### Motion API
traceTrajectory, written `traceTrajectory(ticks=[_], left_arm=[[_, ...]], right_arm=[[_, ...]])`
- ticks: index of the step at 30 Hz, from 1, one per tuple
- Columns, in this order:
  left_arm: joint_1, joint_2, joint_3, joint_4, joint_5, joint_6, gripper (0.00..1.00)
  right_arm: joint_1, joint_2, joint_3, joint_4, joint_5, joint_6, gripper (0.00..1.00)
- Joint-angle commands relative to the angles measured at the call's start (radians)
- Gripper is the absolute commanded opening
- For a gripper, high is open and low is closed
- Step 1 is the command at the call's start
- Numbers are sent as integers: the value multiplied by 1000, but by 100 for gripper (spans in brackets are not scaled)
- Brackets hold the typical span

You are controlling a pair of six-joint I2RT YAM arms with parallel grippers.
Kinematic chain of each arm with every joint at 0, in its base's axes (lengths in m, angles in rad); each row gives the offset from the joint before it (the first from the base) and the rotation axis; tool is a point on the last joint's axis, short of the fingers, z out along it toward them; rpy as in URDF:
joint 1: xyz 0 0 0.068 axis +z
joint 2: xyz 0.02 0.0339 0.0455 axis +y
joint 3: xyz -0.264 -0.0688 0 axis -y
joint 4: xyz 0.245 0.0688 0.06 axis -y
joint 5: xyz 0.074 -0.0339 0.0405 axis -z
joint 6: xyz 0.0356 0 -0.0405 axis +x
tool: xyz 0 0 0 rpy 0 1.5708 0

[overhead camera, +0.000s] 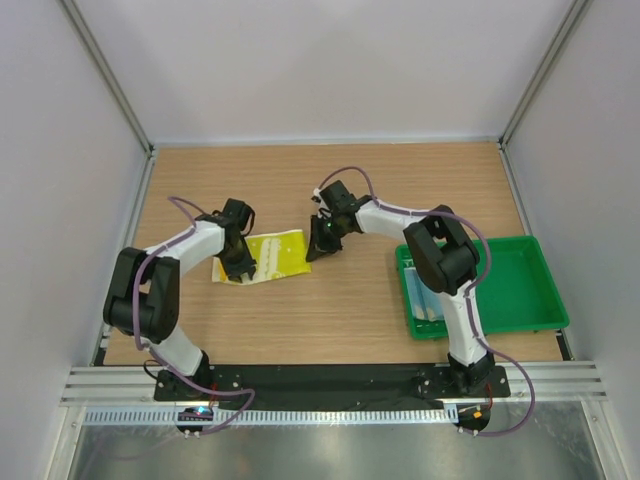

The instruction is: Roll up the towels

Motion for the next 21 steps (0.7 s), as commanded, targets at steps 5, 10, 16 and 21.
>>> traceTrajectory(ticks=[5, 10, 16, 21], left_arm=[[72, 7, 11, 34, -46, 22, 29], [109, 39, 24, 39, -29, 49, 29], [106, 55, 51, 44, -37, 63, 29], [42, -27, 126, -47, -159, 89, 34]], right_arm=[[-5, -64, -168, -13, 82, -26, 12], [6, -134, -306, 36, 78, 12, 11], [27, -315, -461, 21, 117, 26, 11], [29, -464, -466, -76, 202, -16, 12]])
